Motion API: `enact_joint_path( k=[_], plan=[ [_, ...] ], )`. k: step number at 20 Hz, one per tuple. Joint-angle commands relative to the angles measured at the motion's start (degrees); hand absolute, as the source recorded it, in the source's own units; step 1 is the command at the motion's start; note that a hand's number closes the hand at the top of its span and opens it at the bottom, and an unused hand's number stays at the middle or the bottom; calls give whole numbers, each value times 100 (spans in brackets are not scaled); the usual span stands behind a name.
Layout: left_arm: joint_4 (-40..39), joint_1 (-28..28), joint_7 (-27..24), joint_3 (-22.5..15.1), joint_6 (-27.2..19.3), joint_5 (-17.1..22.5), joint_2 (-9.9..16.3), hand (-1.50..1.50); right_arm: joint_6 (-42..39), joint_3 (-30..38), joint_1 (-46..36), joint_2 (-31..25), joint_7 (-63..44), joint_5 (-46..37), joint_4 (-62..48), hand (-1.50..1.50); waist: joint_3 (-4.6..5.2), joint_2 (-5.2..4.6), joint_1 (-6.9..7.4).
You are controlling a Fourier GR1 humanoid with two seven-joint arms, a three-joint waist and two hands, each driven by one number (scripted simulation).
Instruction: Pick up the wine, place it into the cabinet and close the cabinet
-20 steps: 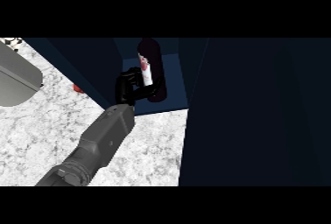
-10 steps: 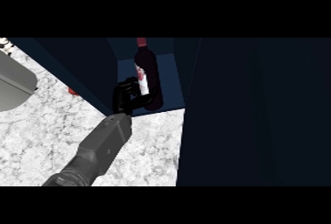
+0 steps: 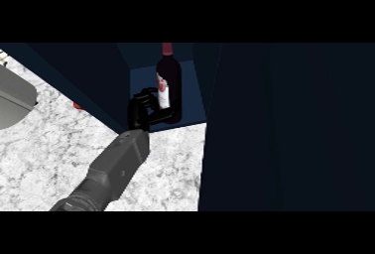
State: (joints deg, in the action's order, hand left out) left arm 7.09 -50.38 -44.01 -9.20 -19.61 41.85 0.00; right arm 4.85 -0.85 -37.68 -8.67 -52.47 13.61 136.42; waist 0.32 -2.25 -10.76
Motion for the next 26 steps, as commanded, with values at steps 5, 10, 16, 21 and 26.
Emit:
enact_joint_path(
  k=[5, 10, 16, 21, 26],
  plan=[
    [137, -270, 206, -134, -276, 236, 0, 150, -135, 12, 235, -21, 103, 66, 19, -150, -7, -15, 32],
    [186, -644, 304, -230, -600, 302, 0, 150, -161, 96, 379, 36, 259, 66, 29, -150, -14, -16, 39],
    [79, -1023, 536, -221, -788, 397, 0, 150, -223, 247, 470, -21, 248, 235, 66, -150, -23, -40, 67],
    [-5, -1368, 779, -213, -897, 439, 0, 150, -188, 200, 426, 25, 369, 47, 16, -150, -18, -38, 161],
    [-199, -1433, 903, -116, -840, 488, 0, 150, -288, 331, 441, -73, 395, 153, -7, -150, -19, -86, 187]
  ],
)
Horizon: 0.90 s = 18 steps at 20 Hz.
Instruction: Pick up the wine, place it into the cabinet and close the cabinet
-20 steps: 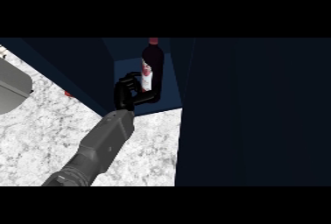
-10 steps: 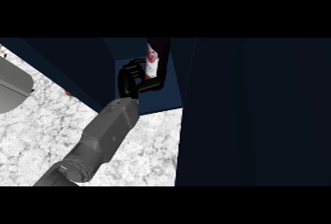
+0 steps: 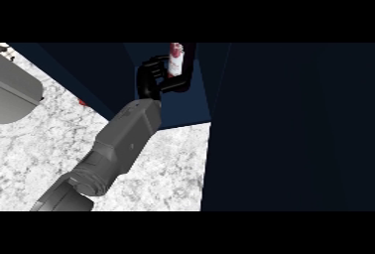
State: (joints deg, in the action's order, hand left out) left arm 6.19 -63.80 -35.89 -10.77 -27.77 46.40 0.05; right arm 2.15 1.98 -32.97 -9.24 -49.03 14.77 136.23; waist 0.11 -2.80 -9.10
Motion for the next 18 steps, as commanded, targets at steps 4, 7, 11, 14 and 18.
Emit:
enact_joint_path(
  k=[4, 7, 11, 14, 18],
  plan=[
    [-199, -303, 280, 171, -88, 119, -5, 150, -21, 19, 163, 3, -23, 76, 194, -150, 0, -8, 37],
    [-300, -347, 228, 146, -155, 56, -4, 150, -84, 67, 155, -37, 53, 81, 79, -150, -2, -30, 87],
    [-591, -441, 142, -320, -457, -434, 312, 150, -66, 43, 165, 13, 74, 83, 163, -150, -10, -47, 15],
    [-613, -268, 13, -643, -1006, -765, 246, 150, -137, 96, 127, -69, 47, 134, 82, -150, -15, -63, 7],
    [-617, -303, 312, -779, -1028, -911, 544, 150, -97, 105, 111, -48, -16, 169, 150, -150, -6, -61, -10]
  ],
)
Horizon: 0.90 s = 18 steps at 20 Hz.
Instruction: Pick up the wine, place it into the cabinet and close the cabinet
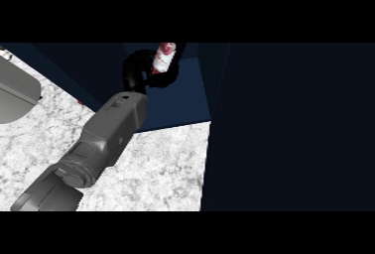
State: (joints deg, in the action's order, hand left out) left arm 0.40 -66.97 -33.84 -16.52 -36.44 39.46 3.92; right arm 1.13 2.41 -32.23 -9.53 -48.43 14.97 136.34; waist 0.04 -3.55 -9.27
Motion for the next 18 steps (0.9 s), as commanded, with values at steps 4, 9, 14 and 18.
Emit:
enact_joint_path(
  k=[4, 9, 14, 18],
  plan=[
    [-39, 195, 173, -275, -640, -298, 184, 150, 16, -18, 57, 44, -4, 74, 223, -150, 8, -25, -64],
    [-38, 338, 346, -383, -601, -422, 356, 150, -81, -44, 34, 7, 57, 78, 138, -150, 13, -67, -40],
    [-35, 257, 426, -428, -250, -474, 388, -150, -67, -63, -18, 51, 87, 76, 110, -150, 22, -75, -59],
    [-35, 385, 445, -425, -316, -475, 332, -150, -79, -14, -71, 24, 69, 111, 32, -150, 20, -60, 0]
  ],
)
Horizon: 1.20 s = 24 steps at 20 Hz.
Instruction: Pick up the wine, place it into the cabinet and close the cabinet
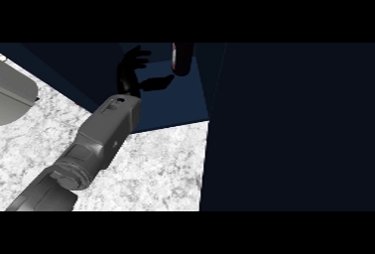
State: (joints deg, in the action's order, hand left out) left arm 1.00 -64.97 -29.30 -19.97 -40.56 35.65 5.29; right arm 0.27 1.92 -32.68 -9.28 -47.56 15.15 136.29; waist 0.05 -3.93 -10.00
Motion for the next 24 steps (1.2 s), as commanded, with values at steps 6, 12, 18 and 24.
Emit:
enact_joint_path(
  k=[6, 12, 18, 24],
  plan=[
    [-94, 153, 15, -15, 227, -34, 263, -150, 94, -9, -84, 39, -113, 85, 154, -150, 25, -5, 36],
    [-64, 159, -278, -197, 620, -225, 413, -150, 28, -20, -87, 8, -47, 21, -6, -150, 21, 20, 214],
    [233, -38, -214, -290, 1997, -314, 623, -150, 90, -67, -20, 17, -164, -38, 102, -150, 18, 159, 401],
    [907, 89, -1134, 257, 3037, 188, 126, -150, 289, 80, -125, 8, -238, -103, 23, -150, 17, 254, 623]
  ],
)
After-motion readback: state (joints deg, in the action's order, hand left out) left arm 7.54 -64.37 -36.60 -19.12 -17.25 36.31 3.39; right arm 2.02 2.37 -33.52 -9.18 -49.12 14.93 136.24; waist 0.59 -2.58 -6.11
